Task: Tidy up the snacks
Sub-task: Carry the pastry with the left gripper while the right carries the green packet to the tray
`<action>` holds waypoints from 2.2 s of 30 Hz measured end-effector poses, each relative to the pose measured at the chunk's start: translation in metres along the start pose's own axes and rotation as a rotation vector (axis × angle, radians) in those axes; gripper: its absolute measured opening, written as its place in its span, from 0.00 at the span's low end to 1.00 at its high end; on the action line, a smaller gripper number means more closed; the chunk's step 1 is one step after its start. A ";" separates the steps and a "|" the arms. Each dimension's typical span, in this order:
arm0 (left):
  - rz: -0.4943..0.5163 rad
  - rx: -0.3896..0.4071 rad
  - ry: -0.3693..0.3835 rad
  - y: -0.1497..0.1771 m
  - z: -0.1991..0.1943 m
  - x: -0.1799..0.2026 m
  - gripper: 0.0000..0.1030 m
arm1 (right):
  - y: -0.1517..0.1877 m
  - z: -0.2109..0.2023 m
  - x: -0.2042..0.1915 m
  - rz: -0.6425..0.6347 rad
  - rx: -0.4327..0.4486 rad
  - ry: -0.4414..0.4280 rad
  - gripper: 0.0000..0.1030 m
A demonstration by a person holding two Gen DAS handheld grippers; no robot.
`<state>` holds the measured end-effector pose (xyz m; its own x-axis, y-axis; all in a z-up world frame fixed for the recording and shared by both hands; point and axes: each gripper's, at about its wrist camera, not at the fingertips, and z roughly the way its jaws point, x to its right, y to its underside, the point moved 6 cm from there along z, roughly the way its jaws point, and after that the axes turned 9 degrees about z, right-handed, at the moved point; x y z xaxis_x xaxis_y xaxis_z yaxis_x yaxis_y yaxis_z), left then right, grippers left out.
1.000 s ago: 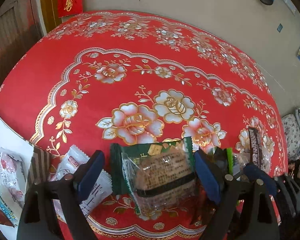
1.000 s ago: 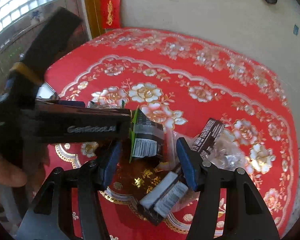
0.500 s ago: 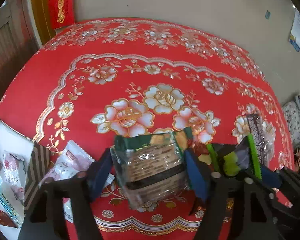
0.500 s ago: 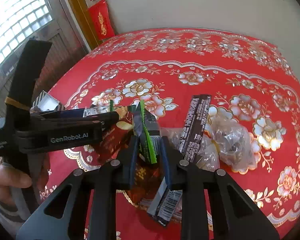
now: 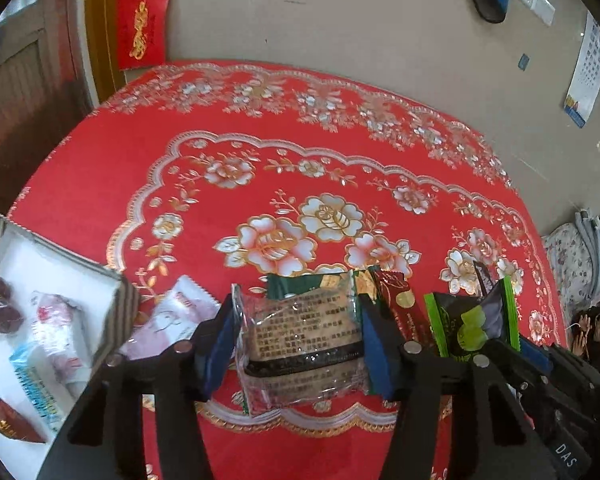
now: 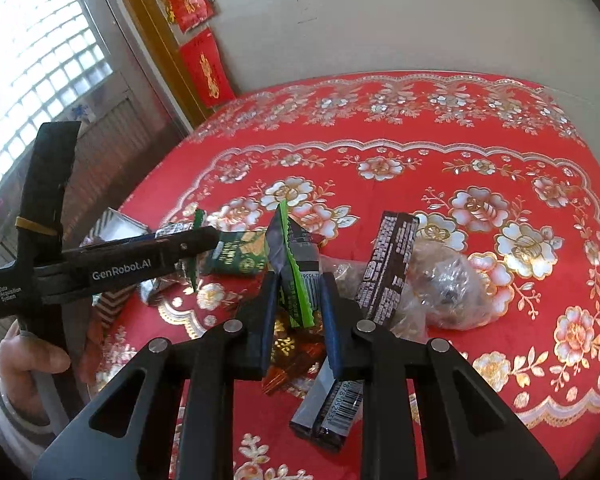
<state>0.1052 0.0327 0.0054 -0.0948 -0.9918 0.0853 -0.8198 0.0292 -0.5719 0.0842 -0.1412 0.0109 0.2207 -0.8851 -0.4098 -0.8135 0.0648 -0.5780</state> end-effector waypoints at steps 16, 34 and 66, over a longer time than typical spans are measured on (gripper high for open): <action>0.024 0.059 -0.027 0.021 -0.044 -0.014 0.58 | 0.015 -0.020 -0.042 -0.020 0.019 -0.052 0.20; 0.021 0.026 -0.030 0.041 -0.038 -0.019 0.58 | 0.066 0.009 -0.057 -0.143 -0.182 0.024 0.38; -0.012 0.125 -0.128 0.051 -0.098 -0.077 0.58 | 0.056 0.003 -0.134 -0.215 -0.043 -0.063 0.35</action>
<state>0.0153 0.1225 0.0498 -0.0064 -1.0000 -0.0069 -0.7433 0.0094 -0.6689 0.0100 -0.0175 0.0315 0.4235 -0.8457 -0.3247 -0.7662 -0.1431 -0.6265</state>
